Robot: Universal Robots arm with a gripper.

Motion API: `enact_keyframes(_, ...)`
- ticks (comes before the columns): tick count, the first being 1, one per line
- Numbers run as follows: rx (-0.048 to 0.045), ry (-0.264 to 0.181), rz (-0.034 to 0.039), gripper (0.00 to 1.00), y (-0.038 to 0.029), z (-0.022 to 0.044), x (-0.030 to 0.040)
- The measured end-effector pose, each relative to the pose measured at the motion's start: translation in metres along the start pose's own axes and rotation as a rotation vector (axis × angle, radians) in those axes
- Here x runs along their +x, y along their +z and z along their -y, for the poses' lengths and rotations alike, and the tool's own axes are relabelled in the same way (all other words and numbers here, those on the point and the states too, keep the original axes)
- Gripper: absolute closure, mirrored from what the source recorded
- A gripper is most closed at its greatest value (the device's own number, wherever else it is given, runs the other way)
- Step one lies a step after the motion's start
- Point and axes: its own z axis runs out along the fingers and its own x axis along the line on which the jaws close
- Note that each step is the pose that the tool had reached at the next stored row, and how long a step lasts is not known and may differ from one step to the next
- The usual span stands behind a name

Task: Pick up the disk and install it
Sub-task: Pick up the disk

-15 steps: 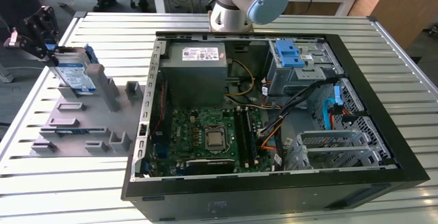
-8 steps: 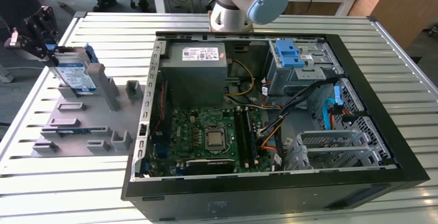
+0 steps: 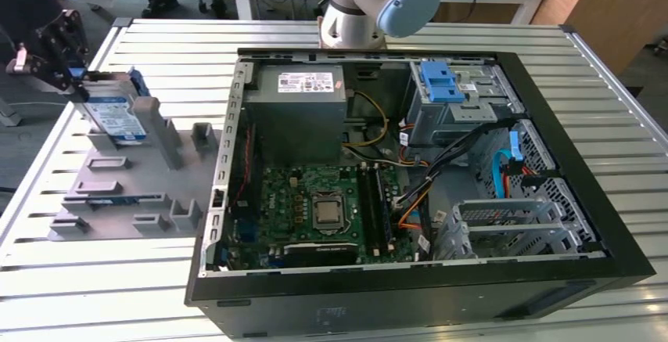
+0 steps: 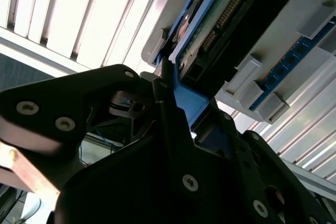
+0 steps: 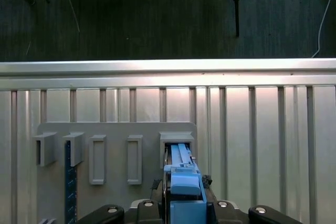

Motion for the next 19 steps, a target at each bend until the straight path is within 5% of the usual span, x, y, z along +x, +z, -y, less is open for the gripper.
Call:
enact_keyframes(15,0.0,-0.003,-0.0002,0.63,0.0,0.0,0.0013)
enact_keyframes(19,0.0001,-0.003,-0.0002,0.56,-0.0013,0.0,0.0013)
